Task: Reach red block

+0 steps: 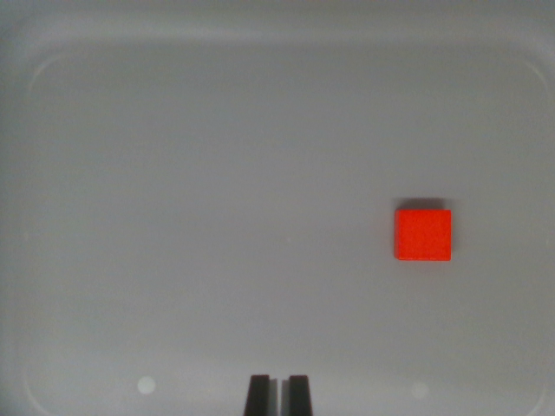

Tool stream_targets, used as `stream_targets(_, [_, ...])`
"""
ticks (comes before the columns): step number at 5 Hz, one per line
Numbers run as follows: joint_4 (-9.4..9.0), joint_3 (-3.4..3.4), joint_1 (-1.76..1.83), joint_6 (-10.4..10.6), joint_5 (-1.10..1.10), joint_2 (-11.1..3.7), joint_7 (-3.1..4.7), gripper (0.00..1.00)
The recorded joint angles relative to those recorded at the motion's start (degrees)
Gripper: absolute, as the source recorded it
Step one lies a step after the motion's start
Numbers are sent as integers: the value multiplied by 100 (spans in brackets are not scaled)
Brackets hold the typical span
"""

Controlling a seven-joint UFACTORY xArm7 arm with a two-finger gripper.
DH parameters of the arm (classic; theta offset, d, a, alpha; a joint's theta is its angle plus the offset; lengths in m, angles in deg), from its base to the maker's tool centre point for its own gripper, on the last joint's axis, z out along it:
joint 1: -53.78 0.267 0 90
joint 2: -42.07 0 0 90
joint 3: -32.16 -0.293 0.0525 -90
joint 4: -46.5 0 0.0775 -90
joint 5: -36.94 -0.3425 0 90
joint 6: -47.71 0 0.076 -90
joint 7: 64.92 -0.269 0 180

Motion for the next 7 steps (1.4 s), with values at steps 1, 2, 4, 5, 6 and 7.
stream_targets(1, [-90, 24, -27, 185, 2, -100, -3, 0])
stream_targets(2, [-90, 24, -27, 185, 2, -100, -3, 0])
stream_targets(4, [-191, 50, -57, 390, 5, -213, -5, 0])
stream_targets(5, [-300, 79, -90, 614, 8, -334, -9, 0])
stream_targets(6, [-300, 79, -90, 614, 8, -334, -9, 0])
stream_targets(7, [-417, 110, -125, 853, 10, -464, -12, 0])
